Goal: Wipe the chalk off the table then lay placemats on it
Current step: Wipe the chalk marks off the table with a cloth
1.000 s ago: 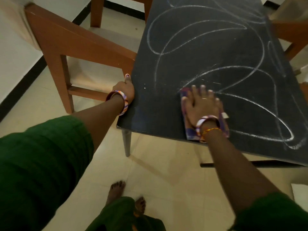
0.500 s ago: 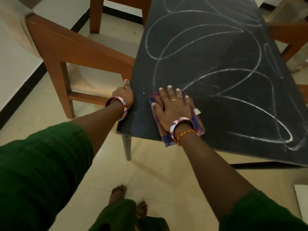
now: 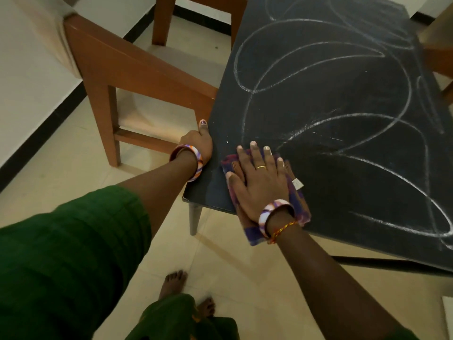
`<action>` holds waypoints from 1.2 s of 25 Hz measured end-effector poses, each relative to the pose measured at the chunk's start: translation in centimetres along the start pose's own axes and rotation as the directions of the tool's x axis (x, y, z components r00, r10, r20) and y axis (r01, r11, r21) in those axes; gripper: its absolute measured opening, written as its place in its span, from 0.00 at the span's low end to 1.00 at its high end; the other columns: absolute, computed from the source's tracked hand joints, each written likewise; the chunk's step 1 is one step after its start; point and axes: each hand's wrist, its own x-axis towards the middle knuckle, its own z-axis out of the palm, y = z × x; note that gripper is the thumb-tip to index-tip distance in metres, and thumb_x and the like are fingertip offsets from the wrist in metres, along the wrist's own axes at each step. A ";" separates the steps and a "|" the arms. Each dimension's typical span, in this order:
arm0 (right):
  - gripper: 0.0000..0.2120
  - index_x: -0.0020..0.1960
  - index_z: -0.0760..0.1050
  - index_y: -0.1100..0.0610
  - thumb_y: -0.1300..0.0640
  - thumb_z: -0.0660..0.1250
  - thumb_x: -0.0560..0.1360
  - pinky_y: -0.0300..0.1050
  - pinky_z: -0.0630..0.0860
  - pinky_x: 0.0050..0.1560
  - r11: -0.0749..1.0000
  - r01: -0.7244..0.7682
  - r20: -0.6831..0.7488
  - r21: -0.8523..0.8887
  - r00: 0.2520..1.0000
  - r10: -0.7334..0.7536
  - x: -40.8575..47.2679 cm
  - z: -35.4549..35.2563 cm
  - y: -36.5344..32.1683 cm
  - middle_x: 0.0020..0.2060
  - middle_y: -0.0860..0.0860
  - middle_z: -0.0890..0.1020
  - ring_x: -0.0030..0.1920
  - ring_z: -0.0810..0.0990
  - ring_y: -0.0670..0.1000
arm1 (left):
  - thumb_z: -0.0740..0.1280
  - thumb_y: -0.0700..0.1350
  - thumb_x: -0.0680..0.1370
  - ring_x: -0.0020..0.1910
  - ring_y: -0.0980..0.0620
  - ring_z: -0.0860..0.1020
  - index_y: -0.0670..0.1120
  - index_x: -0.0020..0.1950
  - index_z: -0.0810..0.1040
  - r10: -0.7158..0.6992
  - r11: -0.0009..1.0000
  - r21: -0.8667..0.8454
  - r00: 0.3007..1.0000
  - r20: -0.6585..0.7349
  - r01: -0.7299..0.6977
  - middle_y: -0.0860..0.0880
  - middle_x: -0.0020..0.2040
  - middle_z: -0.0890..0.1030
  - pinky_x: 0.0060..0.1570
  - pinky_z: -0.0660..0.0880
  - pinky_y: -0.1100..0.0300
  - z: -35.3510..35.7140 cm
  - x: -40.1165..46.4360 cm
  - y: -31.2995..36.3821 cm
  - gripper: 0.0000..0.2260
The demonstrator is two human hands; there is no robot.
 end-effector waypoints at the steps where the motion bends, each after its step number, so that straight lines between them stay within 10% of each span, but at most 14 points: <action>1: 0.31 0.77 0.47 0.47 0.38 0.42 0.77 0.56 0.41 0.74 1.000 -0.019 -0.012 -0.022 1.000 0.018 1.1 -0.3 1.6 0.77 0.50 0.48 0.77 0.46 0.56 | 0.44 0.57 0.82 0.51 0.45 0.74 0.36 0.63 0.72 -0.007 1.000 -0.012 1.000 0.013 0.007 0.40 0.53 0.76 0.53 0.68 0.55 0.0 -0.1 0.1 0.29; 6: 0.31 0.78 0.46 0.55 0.42 0.47 0.80 0.57 0.44 0.75 0.915 -0.389 -0.011 0.107 0.920 0.392 6.2 -2.3 8.5 0.77 0.55 0.51 0.76 0.48 0.58 | 0.44 0.57 0.82 0.44 0.50 0.70 0.36 0.63 0.72 -0.011 1.000 -0.009 1.000 0.014 0.011 0.43 0.47 0.74 0.48 0.65 0.57 -0.2 -0.2 0.2 0.29; 12: 0.27 0.74 0.62 0.54 0.45 0.50 0.77 0.48 0.43 0.74 0.976 0.048 -0.128 0.211 0.992 -0.021 0.8 -0.6 2.9 0.75 0.53 0.60 0.76 0.55 0.53 | 0.44 0.57 0.82 0.34 0.53 0.68 0.35 0.60 0.73 -0.018 0.999 -0.039 0.999 0.036 0.020 0.47 0.35 0.69 0.46 0.64 0.57 -0.3 -0.4 0.4 0.29; 18: 0.24 0.76 0.57 0.56 0.49 0.50 0.82 0.53 0.43 0.75 0.948 -0.241 -0.064 0.205 0.964 0.259 8.3 -2.1 6.6 0.76 0.55 0.56 0.76 0.51 0.54 | 0.44 0.57 0.82 0.35 0.52 0.69 0.36 0.59 0.73 -0.014 0.999 -0.044 0.999 0.046 0.016 0.47 0.35 0.69 0.46 0.64 0.57 -0.5 -0.4 0.3 0.29; 25: 0.27 0.75 0.60 0.55 0.47 0.46 0.78 0.48 0.42 0.74 0.980 -0.050 -0.146 0.192 0.986 0.079 0.6 -0.6 3.3 0.76 0.53 0.58 0.76 0.52 0.52 | 0.44 0.57 0.82 0.36 0.52 0.69 0.35 0.59 0.73 -0.015 0.998 -0.054 0.999 0.052 0.017 0.47 0.36 0.70 0.46 0.64 0.57 -0.7 -0.2 0.4 0.29; 30: 0.25 0.76 0.54 0.57 0.49 0.48 0.82 0.55 0.45 0.75 0.933 -0.317 -0.058 0.173 0.942 0.331 8.8 -2.4 6.6 0.77 0.55 0.54 0.76 0.50 0.55 | 0.44 0.57 0.82 0.32 0.55 0.66 0.35 0.60 0.73 -0.019 0.998 -0.058 0.999 0.042 0.021 0.48 0.34 0.67 0.46 0.63 0.57 -0.7 -0.6 0.5 0.29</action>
